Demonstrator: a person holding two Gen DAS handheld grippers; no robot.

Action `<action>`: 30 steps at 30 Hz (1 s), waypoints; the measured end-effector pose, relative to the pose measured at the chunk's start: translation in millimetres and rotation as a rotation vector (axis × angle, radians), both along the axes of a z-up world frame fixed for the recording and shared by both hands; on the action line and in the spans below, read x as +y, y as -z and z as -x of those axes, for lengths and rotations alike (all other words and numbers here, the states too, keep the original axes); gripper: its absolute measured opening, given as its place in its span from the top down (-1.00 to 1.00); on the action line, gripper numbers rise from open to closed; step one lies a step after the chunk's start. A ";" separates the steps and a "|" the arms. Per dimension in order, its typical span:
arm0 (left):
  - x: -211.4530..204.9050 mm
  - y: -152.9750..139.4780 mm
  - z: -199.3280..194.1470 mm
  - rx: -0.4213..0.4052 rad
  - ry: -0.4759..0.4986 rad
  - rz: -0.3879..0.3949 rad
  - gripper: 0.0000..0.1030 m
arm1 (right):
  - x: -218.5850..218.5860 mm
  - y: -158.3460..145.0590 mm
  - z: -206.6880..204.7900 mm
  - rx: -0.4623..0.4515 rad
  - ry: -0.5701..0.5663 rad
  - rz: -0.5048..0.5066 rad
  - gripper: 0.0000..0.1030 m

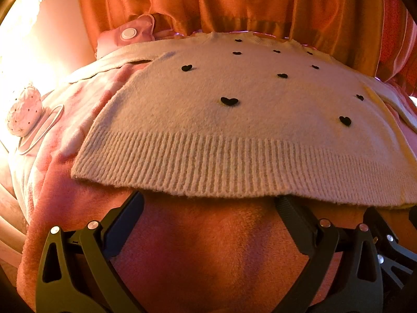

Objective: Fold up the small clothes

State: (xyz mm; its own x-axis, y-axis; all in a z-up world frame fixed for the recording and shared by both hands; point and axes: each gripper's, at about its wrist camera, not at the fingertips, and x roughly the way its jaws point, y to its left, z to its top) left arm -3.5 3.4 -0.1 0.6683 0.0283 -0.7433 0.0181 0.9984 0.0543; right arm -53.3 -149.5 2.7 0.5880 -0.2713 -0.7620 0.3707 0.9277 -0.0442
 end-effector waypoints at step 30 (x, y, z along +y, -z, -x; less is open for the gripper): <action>-5.4 -27.7 5.5 -0.070 0.063 -0.054 -0.90 | 1.9 -22.9 1.5 -0.026 -0.052 0.024 -0.90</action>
State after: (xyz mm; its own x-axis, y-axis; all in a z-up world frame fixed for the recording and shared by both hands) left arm -9.0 -2.0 27.7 0.7203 0.0237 -0.6933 0.0749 0.9909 0.1116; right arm -54.8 -147.5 25.6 0.6211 -0.2576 -0.7402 0.3234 0.9445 -0.0574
